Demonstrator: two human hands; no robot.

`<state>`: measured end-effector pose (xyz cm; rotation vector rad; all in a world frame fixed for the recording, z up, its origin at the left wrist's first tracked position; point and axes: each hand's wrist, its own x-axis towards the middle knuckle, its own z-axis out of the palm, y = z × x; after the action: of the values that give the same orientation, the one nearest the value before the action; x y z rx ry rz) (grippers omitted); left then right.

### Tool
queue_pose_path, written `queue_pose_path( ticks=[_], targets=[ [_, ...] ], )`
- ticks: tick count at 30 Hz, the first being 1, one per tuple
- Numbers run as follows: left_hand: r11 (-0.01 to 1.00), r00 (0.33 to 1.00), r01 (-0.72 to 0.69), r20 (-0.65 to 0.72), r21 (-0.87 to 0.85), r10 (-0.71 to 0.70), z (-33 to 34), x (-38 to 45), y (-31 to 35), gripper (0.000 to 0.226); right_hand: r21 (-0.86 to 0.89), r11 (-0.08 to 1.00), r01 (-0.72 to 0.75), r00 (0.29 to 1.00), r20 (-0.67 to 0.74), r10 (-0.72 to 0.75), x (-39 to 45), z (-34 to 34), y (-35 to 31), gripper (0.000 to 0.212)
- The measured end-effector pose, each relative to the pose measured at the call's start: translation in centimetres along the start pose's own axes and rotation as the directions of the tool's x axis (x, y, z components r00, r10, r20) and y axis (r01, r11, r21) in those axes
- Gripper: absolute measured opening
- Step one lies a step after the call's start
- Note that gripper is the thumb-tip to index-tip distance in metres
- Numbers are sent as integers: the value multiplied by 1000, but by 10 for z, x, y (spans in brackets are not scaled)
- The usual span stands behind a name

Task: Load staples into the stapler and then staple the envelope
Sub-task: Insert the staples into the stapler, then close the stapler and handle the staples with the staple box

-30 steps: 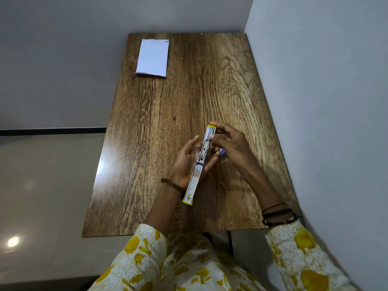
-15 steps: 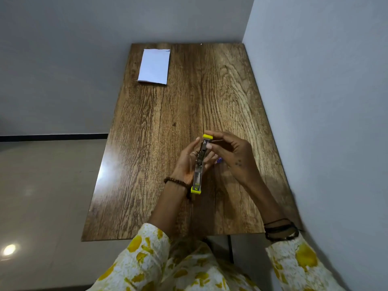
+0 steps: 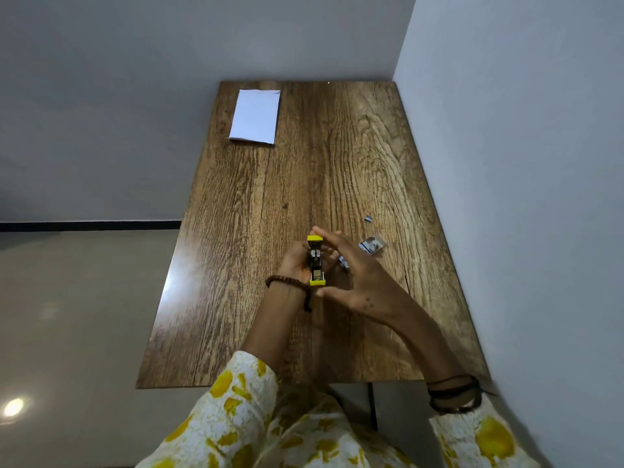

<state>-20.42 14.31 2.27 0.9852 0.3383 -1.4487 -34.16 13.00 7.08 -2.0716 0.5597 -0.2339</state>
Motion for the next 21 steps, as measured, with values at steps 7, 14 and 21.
queue_pose_path(
  ticks=[7, 14, 21],
  targets=[
    [999, 995, -43, 88, 32, 40, 12, -24, -2, 37, 70, 996, 59, 983, -177, -46, 5, -4, -4, 77],
    [905, 917, -329, 319, 270, 238, 6, -45, -9, 28, 216, 975, 58, 916, -400, 34, 9, -20, -4, 60],
    [497, 689, -722, 568, 481, 450, -3, -63, -2, 30, 288, 957, 47, 896, -436, 87, 9, -31, -8, 47]
  ],
)
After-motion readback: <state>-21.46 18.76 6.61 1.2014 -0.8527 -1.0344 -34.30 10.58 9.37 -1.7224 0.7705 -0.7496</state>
